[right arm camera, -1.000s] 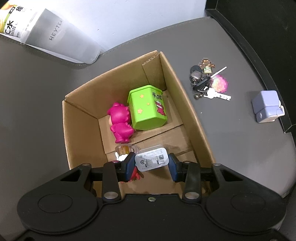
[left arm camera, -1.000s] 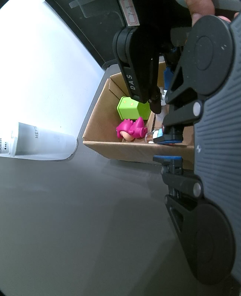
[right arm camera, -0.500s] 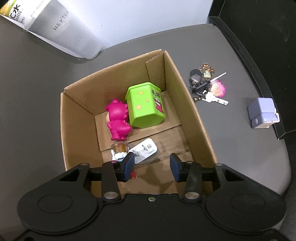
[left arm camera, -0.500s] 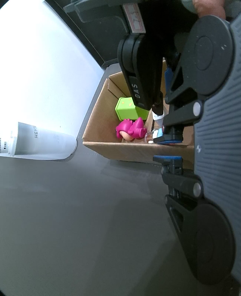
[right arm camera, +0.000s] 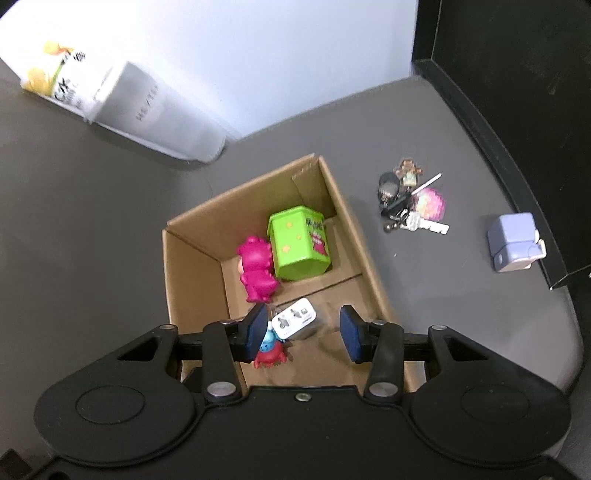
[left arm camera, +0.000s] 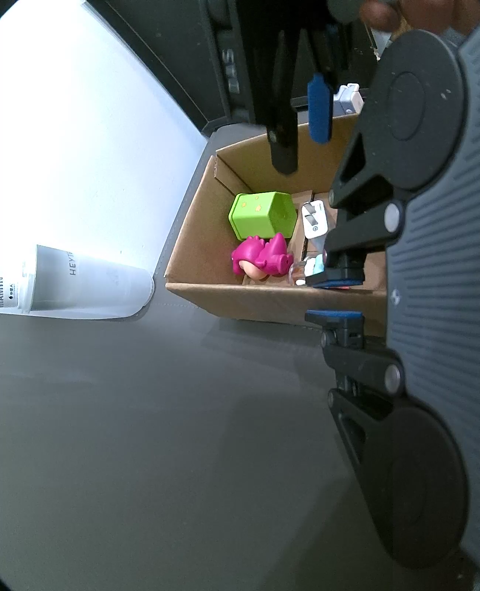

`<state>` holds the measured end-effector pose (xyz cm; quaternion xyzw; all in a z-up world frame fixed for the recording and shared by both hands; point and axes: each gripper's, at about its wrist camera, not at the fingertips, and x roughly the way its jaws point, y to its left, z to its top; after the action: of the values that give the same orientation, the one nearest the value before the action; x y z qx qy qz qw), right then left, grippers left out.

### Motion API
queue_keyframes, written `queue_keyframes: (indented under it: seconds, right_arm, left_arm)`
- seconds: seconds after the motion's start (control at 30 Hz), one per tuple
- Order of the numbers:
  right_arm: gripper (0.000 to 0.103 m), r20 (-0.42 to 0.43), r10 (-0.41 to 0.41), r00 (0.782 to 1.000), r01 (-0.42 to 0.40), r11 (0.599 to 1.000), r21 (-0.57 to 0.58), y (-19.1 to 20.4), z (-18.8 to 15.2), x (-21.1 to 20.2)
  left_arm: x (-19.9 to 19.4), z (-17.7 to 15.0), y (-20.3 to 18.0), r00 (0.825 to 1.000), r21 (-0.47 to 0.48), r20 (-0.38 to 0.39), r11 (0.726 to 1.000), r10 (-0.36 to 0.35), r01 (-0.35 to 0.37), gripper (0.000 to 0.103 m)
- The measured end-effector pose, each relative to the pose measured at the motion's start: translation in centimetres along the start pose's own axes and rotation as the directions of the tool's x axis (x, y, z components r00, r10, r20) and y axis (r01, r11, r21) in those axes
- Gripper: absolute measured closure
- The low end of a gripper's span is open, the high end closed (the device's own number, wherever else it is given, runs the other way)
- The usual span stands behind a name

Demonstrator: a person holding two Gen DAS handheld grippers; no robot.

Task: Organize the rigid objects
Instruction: 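Move the right tool to the key bunch beside the box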

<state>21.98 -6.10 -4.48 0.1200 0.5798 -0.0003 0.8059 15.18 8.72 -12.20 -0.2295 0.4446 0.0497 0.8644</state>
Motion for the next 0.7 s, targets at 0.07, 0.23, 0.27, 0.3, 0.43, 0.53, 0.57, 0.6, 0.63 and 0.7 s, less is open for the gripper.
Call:
queue_keyframes:
  seconds: [0.07, 0.23, 0.27, 0.3, 0.43, 0.53, 0.57, 0.6, 0.63, 0.7]
  right_arm:
    - [0.056, 0.0, 0.027, 1.0, -0.027, 1.0, 0.003, -0.6, 0.3, -0.5]
    - [0.052, 0.018, 0.073, 0.997, -0.073, 0.997, 0.003, -2.2, 0.8, -2.4]
    - [0.052, 0.023, 0.077, 0.997, -0.077, 0.997, 0.001, -2.6, 1.0, -2.7]
    - [0.05, 0.03, 0.078, 0.997, -0.078, 0.997, 0.001, -3.0, 1.1, -3.0]
    - [0.046, 0.066, 0.08, 0.995, -0.081, 0.996, 0.019, -4.9, 1.7, -4.3]
    - [0.046, 0.083, 0.079, 0.993, -0.083, 0.996, 0.042, -6.5, 2.2, -4.7]
    - [0.046, 0.085, 0.084, 0.993, -0.089, 0.994, 0.055, -7.0, 2.3, -4.8]
    - [0.046, 0.087, 0.087, 0.992, -0.093, 0.993, 0.067, -7.5, 2.4, -4.8]
    - [0.046, 0.091, 0.083, 0.992, -0.09, 0.993, 0.074, -7.9, 2.5, -4.8]
    - [0.046, 0.102, 0.074, 0.992, -0.083, 0.993, 0.087, -8.8, 2.6, -4.7]
  left_arm:
    - [0.0, 0.1, 0.1, 1.0, -0.003, -0.002, 1.0, 0.0, 0.0, 0.092]
    - [0.1, 0.0, -0.1, 1.0, 0.002, 0.003, 1.0, 0.012, -0.012, 0.092]
    - [0.1, 0.0, -0.1, 1.0, 0.003, 0.003, 1.0, 0.013, -0.013, 0.092]
    - [0.1, 0.0, -0.2, 1.0, 0.004, 0.004, 1.0, 0.015, -0.015, 0.092]
    - [0.1, -0.1, -0.2, 1.0, 0.008, 0.008, 1.0, 0.021, -0.021, 0.092]
    - [0.1, -0.1, -0.2, 0.999, 0.01, 0.014, 1.0, 0.029, -0.029, 0.092]
    - [0.1, -0.1, -0.2, 0.999, 0.009, 0.015, 1.0, 0.03, -0.03, 0.092]
    - [0.2, -0.2, -0.2, 0.999, 0.008, 0.016, 0.999, 0.031, -0.031, 0.092]
    - [0.2, -0.2, -0.2, 0.999, 0.008, 0.016, 0.999, 0.033, -0.033, 0.092]
    - [0.2, -0.1, -0.2, 0.999, 0.001, 0.012, 0.999, 0.032, -0.032, 0.092]
